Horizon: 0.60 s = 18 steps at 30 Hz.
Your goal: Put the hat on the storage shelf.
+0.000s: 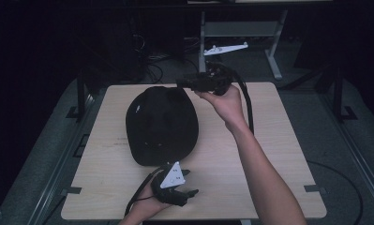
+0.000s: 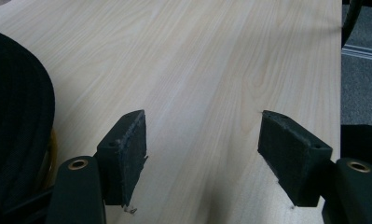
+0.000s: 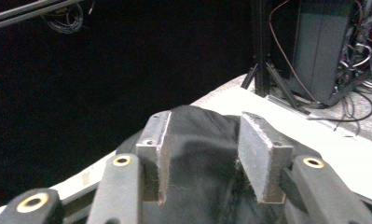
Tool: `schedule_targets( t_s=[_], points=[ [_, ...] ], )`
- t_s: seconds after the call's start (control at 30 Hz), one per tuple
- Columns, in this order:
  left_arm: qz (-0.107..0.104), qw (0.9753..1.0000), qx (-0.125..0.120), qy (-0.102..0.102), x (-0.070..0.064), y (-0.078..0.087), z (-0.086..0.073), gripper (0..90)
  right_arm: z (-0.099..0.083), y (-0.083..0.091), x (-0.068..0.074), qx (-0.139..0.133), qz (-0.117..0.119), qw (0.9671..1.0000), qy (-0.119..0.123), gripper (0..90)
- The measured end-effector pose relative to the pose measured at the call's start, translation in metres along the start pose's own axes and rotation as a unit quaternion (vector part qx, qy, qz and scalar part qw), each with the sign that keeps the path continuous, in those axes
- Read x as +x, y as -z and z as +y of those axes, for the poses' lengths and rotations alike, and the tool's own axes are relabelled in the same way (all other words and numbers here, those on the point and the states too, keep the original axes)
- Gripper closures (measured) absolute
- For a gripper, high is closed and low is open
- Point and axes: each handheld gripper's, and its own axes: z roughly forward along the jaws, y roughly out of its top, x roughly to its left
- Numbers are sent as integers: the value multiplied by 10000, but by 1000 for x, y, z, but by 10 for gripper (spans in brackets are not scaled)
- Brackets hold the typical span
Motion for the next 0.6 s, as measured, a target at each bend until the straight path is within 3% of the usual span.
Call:
schedule_targets(
  t_s=[0.2,0.6],
  points=[
    [-2,10000,-2,53,1,0,0,308,-11,13,-7,-5,-31,10000,-7,430],
    [-20,9998,-22,173,4,1,-1,288,-37,39,-17,57,-190,9998,-52,361]
  ],
)
